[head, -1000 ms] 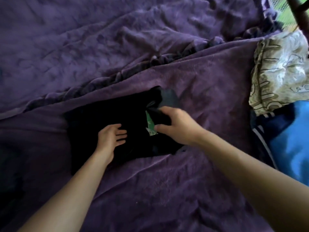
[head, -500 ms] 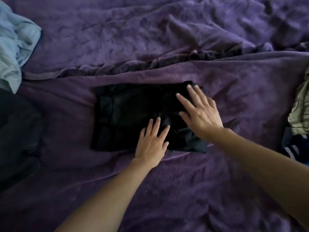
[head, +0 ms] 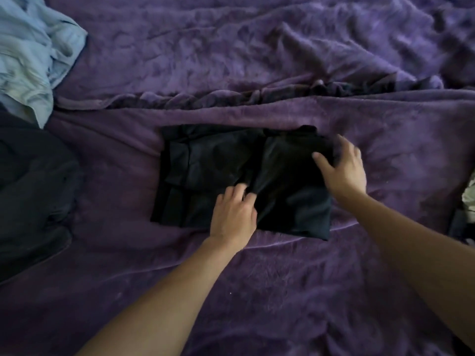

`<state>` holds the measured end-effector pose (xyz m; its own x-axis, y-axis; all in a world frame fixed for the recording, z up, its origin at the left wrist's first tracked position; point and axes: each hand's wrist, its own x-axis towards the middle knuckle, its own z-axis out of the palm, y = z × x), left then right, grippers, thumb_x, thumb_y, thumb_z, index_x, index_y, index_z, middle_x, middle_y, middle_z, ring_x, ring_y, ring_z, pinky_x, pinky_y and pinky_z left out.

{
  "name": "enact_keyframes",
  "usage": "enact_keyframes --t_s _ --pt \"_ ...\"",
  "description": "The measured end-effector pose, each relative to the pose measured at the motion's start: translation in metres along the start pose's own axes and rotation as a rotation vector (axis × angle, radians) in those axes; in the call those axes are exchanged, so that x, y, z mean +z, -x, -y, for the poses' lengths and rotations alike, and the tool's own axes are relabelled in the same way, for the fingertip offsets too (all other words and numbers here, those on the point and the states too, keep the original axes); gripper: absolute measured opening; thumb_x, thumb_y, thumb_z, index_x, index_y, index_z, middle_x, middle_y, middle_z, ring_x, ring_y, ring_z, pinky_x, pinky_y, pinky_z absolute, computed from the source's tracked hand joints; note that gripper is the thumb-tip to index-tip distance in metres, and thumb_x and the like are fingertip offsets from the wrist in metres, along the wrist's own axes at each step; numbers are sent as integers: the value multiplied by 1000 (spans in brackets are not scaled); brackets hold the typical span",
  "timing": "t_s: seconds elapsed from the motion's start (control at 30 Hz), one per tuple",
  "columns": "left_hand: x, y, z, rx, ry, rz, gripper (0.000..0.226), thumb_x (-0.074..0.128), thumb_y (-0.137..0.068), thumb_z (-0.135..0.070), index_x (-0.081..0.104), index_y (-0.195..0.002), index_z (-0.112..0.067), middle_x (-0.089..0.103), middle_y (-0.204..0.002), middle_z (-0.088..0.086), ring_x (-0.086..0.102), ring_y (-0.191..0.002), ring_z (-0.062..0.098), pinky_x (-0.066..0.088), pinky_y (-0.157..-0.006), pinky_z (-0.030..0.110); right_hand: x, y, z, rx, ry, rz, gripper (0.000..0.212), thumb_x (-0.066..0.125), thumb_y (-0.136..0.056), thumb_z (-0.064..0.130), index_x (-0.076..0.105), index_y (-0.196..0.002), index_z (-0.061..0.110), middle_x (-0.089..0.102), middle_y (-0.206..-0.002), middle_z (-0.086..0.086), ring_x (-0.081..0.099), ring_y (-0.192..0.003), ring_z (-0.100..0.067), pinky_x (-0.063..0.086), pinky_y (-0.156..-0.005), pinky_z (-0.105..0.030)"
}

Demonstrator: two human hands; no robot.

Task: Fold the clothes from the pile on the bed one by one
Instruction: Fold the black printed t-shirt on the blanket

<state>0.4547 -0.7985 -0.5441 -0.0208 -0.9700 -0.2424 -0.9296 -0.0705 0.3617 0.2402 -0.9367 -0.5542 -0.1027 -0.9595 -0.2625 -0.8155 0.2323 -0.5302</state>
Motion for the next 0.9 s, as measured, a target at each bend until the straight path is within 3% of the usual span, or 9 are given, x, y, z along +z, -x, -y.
enact_keyframes --t_s 0.07,0.2,0.3,0.43,0.6,0.7,0.8,0.83,0.9 --pt "2 -14 -6 12 248 -34 38 48 -96 -16 52 -134 -13 44 -142 6 44 -124 24 43 -99 37 2 17 -12 266 -298 49 65 67 -77 58 50 -131 25 63 -122 -1 60 -108 -17 47 -91 -34" --pt "10 -49 -9 -352 724 326 50 40 -101 -27 31 -149 -13 23 -157 6 25 -143 23 20 -115 31 10 37 -10 538 -674 300 39 80 -74 37 69 -104 15 75 -96 -7 72 -87 -25 59 -77 -43" --pt "1 -58 0 -462 984 400 46 41 -101 -32 40 -144 -17 35 -152 1 34 -138 17 27 -110 26 -5 47 16 494 -785 366 36 81 -73 27 68 -103 12 75 -93 -11 73 -81 -27 59 -63 -38" --pt "-39 -41 31 -661 1320 264 26 40 -100 -39 62 -109 -28 66 -105 -5 62 -97 17 49 -77 30 -17 68 84 279 -729 322 41 83 -70 21 63 -105 11 75 -91 -8 73 -81 -25 60 -68 -41" --pt "-80 4 103 -905 1337 -114 31 37 -102 -33 58 -114 -13 65 -92 10 63 -79 22 49 -71 33 26 95 180 -20 -190 286 62 78 -74 34 49 -123 9 65 -115 -11 61 -106 -31 49 -92 -38" --pt "-90 39 142 -1005 1301 -217 31 38 -102 -32 58 -113 -11 65 -92 13 64 -79 24 50 -68 34 80 118 221 -103 -34 476 63 72 -79 33 40 -128 9 62 -118 -17 59 -108 -36 46 -90 -37" --pt "-85 65 169 -1096 1220 -260 31 40 -102 -30 60 -112 -9 64 -99 16 63 -83 26 51 -70 36 123 135 236 -65 -70 763 66 68 -84 32 37 -138 11 64 -116 -14 62 -105 -34 51 -91 -40" --pt "-82 70 174 -1089 1144 -293 29 42 -101 -28 62 -110 -9 65 -102 18 63 -86 27 51 -73 37 130 136 234 -83 -81 759 60 66 -86 30 42 -138 14 66 -113 -10 62 -104 -31 51 -91 -39" --pt "-76 73 177 -962 806 -374 25 45 -98 -23 64 -109 -11 63 -110 18 62 -97 32 51 -84 41 129 130 222 -216 -83 527 37 60 -88 24 60 -124 20 70 -106 -4 63 -102 -27 50 -88 -34"
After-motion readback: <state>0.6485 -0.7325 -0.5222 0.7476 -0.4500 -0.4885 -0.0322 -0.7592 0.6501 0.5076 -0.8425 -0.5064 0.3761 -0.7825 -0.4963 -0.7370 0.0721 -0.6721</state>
